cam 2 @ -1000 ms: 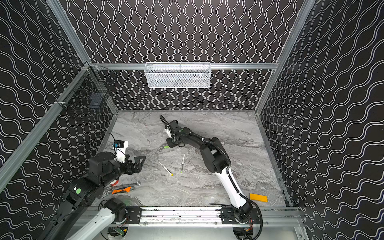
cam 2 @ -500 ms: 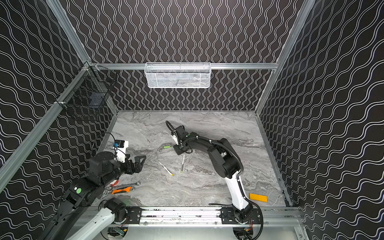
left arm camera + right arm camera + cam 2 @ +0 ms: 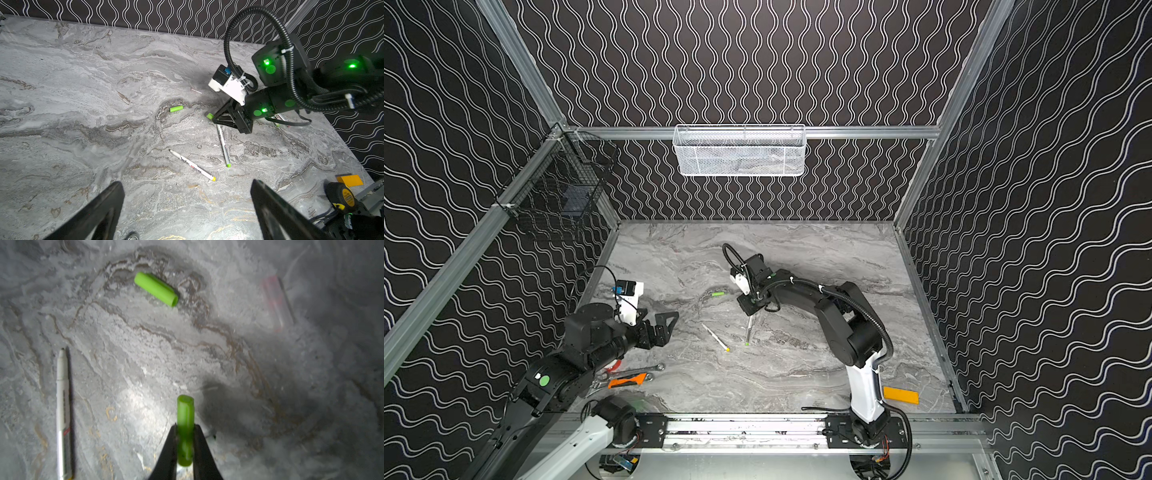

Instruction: Insert the pens into the pen caps

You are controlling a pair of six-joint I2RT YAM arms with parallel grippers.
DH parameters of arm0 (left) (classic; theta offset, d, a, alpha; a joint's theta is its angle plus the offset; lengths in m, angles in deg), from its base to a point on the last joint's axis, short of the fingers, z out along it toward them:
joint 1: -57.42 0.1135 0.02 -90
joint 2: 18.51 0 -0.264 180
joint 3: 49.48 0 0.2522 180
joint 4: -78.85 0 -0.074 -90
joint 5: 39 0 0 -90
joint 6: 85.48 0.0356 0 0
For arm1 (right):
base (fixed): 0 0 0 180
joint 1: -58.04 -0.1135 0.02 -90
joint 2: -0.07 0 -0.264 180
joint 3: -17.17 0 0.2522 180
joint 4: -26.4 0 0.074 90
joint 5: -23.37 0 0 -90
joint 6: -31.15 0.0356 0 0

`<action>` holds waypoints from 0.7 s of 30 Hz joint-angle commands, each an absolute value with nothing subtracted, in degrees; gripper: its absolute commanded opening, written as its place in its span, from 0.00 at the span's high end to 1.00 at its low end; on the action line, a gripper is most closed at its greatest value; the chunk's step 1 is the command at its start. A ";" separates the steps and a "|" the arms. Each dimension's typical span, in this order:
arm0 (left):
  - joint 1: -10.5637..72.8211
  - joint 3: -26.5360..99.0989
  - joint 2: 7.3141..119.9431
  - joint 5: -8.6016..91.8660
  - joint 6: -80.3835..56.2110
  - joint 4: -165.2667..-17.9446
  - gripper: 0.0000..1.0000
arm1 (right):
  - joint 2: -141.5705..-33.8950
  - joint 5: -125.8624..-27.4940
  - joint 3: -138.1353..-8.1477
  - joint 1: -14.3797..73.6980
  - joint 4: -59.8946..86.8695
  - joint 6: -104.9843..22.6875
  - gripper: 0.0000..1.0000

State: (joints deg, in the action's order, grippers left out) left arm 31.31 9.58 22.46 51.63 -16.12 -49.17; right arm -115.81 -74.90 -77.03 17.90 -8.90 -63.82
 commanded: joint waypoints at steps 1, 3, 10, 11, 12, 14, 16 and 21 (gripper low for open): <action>31.48 9.44 22.28 51.65 -15.54 -51.51 0.01 | -118.08 -74.89 -80.61 17.78 -10.08 -64.04 0.82; 31.42 9.37 22.40 51.79 -15.55 -51.40 0.01 | -119.42 -74.74 -82.62 17.74 -11.12 -63.73 0.78; 31.44 9.35 23.07 51.43 -15.36 -51.87 0.01 | -118.57 -72.79 -80.59 17.66 -11.01 -63.24 0.60; 31.48 9.39 23.13 51.44 -15.42 -51.91 0.01 | -118.26 -72.59 -79.84 17.70 -10.76 -63.26 0.59; 31.41 9.42 23.17 51.34 -15.46 -51.94 0.01 | -118.04 -72.39 -79.25 17.70 -10.58 -63.24 0.58; 31.48 9.33 23.16 51.27 -15.50 -52.02 0.01 | -118.03 -71.70 -78.69 17.66 -10.69 -63.20 0.58; 31.44 9.41 23.03 51.43 -15.45 -51.90 0.01 | -118.37 -70.53 -78.61 17.74 -10.91 -62.66 0.57; 31.45 9.30 22.44 51.53 -15.57 -51.75 0.01 | -120.89 -65.28 -81.15 18.29 -13.11 -60.18 0.57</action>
State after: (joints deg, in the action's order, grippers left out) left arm 31.31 9.36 22.48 51.60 -16.12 -49.19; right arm -119.87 -69.00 -79.85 18.03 -11.15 -62.25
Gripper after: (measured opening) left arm 0.986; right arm 0.431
